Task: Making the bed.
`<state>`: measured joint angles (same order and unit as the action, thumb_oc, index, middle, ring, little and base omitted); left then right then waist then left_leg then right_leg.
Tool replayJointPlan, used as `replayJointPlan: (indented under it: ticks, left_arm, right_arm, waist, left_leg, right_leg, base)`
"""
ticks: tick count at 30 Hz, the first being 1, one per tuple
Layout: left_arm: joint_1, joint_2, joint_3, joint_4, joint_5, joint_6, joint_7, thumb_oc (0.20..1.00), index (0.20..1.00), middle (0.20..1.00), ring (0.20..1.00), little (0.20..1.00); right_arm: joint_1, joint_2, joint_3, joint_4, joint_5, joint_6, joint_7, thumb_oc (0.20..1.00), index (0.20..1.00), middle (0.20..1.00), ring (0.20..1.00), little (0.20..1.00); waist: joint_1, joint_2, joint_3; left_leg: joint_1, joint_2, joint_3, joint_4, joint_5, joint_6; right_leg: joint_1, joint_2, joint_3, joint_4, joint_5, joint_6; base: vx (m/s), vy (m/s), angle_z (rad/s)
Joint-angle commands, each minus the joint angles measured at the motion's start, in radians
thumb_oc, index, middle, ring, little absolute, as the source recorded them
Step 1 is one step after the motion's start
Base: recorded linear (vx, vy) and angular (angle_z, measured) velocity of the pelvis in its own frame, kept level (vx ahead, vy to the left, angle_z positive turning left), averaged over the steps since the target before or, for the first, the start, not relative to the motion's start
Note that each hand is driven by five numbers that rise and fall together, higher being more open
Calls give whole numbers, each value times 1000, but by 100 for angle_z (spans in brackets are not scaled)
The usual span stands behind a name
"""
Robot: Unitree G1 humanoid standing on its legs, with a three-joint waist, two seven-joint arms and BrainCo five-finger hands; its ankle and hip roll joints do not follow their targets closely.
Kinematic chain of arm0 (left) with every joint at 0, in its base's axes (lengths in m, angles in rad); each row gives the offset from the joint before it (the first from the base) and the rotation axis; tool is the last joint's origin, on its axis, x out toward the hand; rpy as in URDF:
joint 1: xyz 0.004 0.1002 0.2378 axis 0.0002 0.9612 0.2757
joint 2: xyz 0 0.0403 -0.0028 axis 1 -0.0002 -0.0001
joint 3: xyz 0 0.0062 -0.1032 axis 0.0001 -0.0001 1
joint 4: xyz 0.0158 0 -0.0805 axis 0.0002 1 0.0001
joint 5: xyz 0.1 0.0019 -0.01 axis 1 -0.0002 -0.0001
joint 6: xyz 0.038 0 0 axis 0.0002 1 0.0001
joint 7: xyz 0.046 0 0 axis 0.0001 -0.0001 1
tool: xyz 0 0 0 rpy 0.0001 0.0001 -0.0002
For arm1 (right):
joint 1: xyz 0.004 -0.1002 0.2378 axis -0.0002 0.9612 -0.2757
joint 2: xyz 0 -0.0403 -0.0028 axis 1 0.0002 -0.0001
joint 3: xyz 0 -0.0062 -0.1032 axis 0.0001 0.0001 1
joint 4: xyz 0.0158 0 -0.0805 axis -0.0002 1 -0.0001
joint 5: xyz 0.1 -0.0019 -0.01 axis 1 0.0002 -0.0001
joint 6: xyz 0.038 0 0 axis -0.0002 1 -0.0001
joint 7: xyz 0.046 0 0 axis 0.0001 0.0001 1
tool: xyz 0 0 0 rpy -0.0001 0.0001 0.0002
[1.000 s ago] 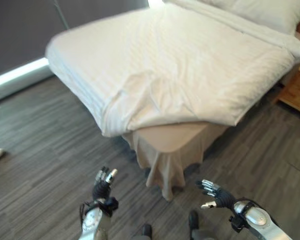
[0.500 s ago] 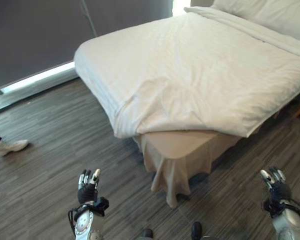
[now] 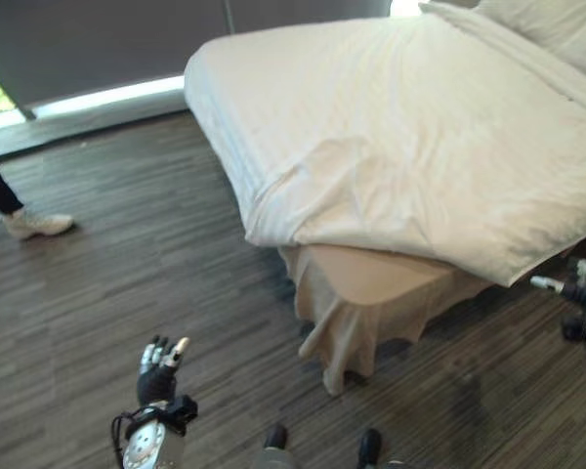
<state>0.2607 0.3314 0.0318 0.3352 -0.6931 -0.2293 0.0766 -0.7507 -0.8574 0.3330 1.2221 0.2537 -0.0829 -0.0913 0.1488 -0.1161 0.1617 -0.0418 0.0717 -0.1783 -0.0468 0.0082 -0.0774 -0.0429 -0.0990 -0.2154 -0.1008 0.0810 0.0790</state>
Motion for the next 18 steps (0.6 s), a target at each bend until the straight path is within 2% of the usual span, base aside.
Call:
replayJointPlan:
  ticks: [1,2,3,4,6,8,10,15,18]
  left_arm:
    - [-48,71,-60,-42,2,-18,-51,1000,1000,1000,1000,1000]
    - [-50,71,-75,-38,-1,-18,-55,1000,1000,1000,1000,1000]
    - [-58,84,-106,-42,-2,-12,-62,1000,1000,1000,1000,1000]
    - [-59,80,-105,-42,-2,-12,-62,1000,1000,1000,1000,1000]
    - [-57,96,-133,-54,-17,-1,-61,1000,1000,1000,1000,1000]
    - [-61,95,-136,-58,-18,3,-59,1000,1000,1000,1000,1000]
    - [-55,105,-140,-85,-10,6,-58,1000,1000,1000,1000,1000]
    - [-67,121,-149,-113,8,5,-47,1000,1000,1000,1000,1000]
    - [-104,129,-164,-148,-2,-5,-37,1000,1000,1000,1000,1000]
  right_arm:
    - [-327,-141,197,15,-215,-14,-70,1000,1000,1000,1000,1000]
    - [-390,-146,231,31,-224,-10,-86,1000,1000,1000,1000,1000]
    - [-528,-167,323,85,-263,8,-104,1000,1000,1000,1000,1000]
    - [-536,-166,330,89,-263,7,-103,1000,1000,1000,1000,1000]
    - [-698,-165,407,126,-273,28,-137,1000,1000,1000,1000,1000]
    - [-720,-167,428,135,-278,34,-139,1000,1000,1000,1000,1000]
    - [-827,-171,515,152,-308,48,-145,1000,1000,1000,1000,1000]
    - [-909,-168,572,144,-324,62,-170,1000,1000,1000,1000,1000]
    - [-970,-160,631,163,-368,78,-179,1000,1000,1000,1000,1000]
  waist:
    - [82,-9,42]
    - [89,-10,51]
    - [112,-9,76]
    - [108,-7,75]
    - [136,-6,108]
    - [140,-2,116]
    - [156,5,137]
    - [173,15,163]
    - [187,28,202]
  left_leg:
    - [-92,-29,-56,-34,80,21]
    - [-108,-31,-62,-32,84,20]
    - [-144,-36,-78,-30,96,15]
    - [-148,-37,-79,-30,97,14]
    - [-197,-41,-97,-27,113,11]
    - [-211,-40,-100,-27,116,8]
    - [-250,-39,-109,-29,128,2]
    - [-302,-38,-113,-30,138,-8]
    - [-366,-43,-114,-32,153,-19]
  right_leg:
    - [-7,-21,-15,14,3,56]
    - [-17,-22,-20,14,5,56]
    - [-42,-22,-36,14,8,57]
    - [-45,-23,-38,14,9,57]
    - [-80,-23,-54,14,15,58]
    - [-92,-23,-56,14,16,58]
    - [-125,-23,-67,14,17,59]
    - [-171,-21,-76,14,20,61]
    - [-231,-20,-79,14,30,63]
  base:
    - [-92,13,25]
    - [-115,17,41]
    - [-73,8,32]
    - [-98,6,46]
    - [-59,4,47]
    - [-23,0,27]
    - [-20,-13,29]
    - [-11,-9,10]
    - [-37,-19,1]
